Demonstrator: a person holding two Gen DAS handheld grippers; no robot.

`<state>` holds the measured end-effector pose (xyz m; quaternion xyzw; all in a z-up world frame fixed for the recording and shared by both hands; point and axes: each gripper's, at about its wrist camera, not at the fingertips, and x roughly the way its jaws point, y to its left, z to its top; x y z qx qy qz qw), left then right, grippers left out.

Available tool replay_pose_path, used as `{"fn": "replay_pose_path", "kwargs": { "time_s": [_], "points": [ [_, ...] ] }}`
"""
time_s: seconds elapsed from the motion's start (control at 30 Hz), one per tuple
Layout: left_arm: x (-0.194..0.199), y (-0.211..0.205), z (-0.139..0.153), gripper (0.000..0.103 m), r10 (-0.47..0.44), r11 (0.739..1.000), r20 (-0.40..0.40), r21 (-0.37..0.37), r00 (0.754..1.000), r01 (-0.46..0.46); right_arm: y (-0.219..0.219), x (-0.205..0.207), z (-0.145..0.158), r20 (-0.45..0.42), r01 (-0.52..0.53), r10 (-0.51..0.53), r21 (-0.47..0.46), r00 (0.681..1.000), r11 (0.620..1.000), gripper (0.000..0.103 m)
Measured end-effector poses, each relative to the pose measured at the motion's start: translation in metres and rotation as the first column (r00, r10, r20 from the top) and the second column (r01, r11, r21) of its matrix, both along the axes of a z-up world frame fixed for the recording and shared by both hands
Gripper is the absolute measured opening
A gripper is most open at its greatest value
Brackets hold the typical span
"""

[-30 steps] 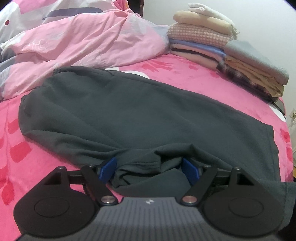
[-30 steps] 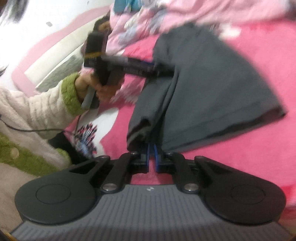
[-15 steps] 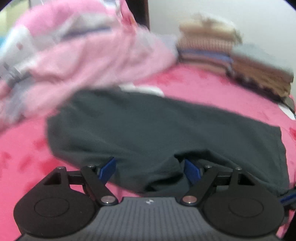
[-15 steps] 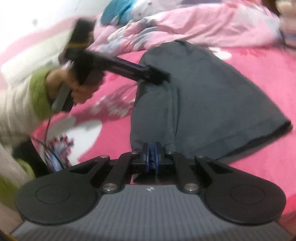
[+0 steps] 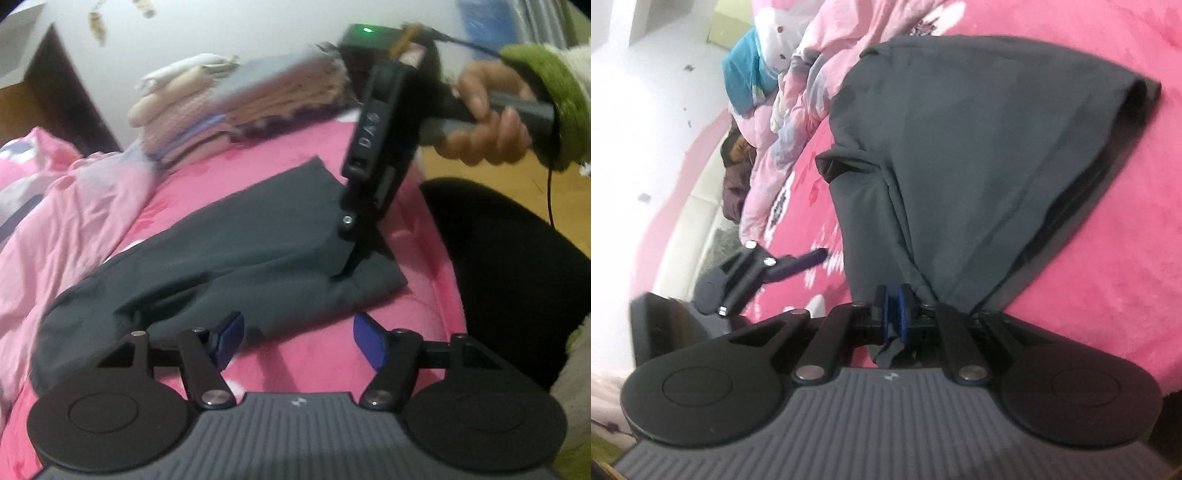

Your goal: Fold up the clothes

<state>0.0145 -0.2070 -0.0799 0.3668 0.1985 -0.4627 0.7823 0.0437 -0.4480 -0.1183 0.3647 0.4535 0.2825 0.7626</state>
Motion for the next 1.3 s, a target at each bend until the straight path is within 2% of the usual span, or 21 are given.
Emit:
{"fn": "replay_pose_path", "kwargs": {
  "time_s": [0.17, 0.27, 0.37, 0.47, 0.53, 0.67, 0.7, 0.8, 0.87, 1.03, 1.17, 1.2, 1.23, 1.27, 1.3],
  "points": [
    [0.000, -0.019, -0.013, 0.066, -0.131, 0.989, 0.041, 0.079, 0.991, 0.127, -0.011, 0.004, -0.015, -0.075, 0.037, -0.028, 0.118, 0.997, 0.992, 0.004],
    [-0.001, -0.026, -0.015, 0.066, -0.185, 0.978, 0.032, 0.101, 0.982, 0.181, -0.015, 0.005, -0.019, -0.093, 0.056, -0.042, 0.153, 0.995, 0.987, 0.004],
    [0.005, -0.033, -0.017, 0.060, -0.208, 0.974, 0.003, 0.096, 0.978, 0.207, -0.016, 0.006, -0.021, -0.103, 0.074, -0.057, 0.175, 0.993, 0.982, 0.004],
    [0.010, -0.034, -0.017, 0.050, -0.204, 0.976, -0.049, 0.069, 0.978, 0.207, -0.024, 0.000, -0.017, -0.095, 0.133, -0.115, 0.203, 0.989, 0.970, 0.009],
    [0.013, -0.033, -0.016, 0.044, -0.199, 0.978, -0.062, 0.051, 0.978, 0.202, -0.035, -0.008, -0.011, -0.081, 0.193, -0.180, 0.216, 0.980, 0.957, 0.023],
    [0.017, -0.028, -0.013, 0.034, -0.187, 0.982, -0.090, 0.005, 0.978, 0.188, -0.063, -0.035, 0.003, -0.074, 0.351, -0.344, 0.210, 0.936, 0.912, 0.042],
    [0.018, -0.027, -0.011, 0.028, -0.179, 0.984, -0.104, -0.012, 0.978, 0.179, -0.066, -0.041, 0.005, -0.078, 0.371, -0.363, 0.192, 0.929, 0.908, 0.047],
    [0.032, -0.023, -0.004, 0.017, -0.143, 0.988, -0.190, -0.081, 0.971, 0.129, -0.062, -0.046, 0.004, -0.120, 0.384, -0.369, 0.144, 0.922, 0.912, 0.051],
    [0.046, -0.020, 0.000, 0.014, -0.119, 0.988, -0.257, -0.125, 0.959, 0.089, -0.057, -0.046, 0.001, -0.149, 0.385, -0.367, 0.119, 0.918, 0.915, 0.052],
    [0.062, -0.004, 0.008, 0.013, -0.086, 0.972, -0.389, -0.237, 0.917, -0.010, -0.053, -0.032, -0.005, -0.190, 0.425, -0.395, 0.155, 0.899, 0.892, 0.052],
    [0.079, 0.016, 0.010, 0.012, -0.084, 0.938, -0.514, -0.330, 0.854, -0.106, -0.057, -0.029, -0.008, -0.198, 0.463, -0.429, 0.181, 0.881, 0.868, 0.050],
    [0.084, 0.021, 0.010, 0.012, -0.085, 0.928, -0.541, -0.348, 0.837, -0.130, -0.058, -0.028, -0.007, -0.193, 0.469, -0.436, 0.186, 0.879, 0.864, 0.045],
    [0.088, 0.025, 0.010, 0.012, -0.086, 0.920, -0.562, -0.361, 0.823, -0.150, -0.055, -0.023, -0.004, -0.175, 0.464, -0.436, 0.187, 0.883, 0.866, 0.033],
    [0.092, 0.030, 0.011, 0.012, -0.086, 0.913, -0.576, -0.372, 0.813, -0.167, -0.052, -0.019, 0.000, -0.156, 0.460, -0.436, 0.188, 0.887, 0.868, 0.028],
    [0.095, 0.034, 0.013, 0.012, -0.086, 0.906, -0.591, -0.382, 0.802, -0.184, -0.050, -0.015, 0.004, -0.137, 0.455, -0.435, 0.189, 0.890, 0.870, 0.018]
  ]
}}
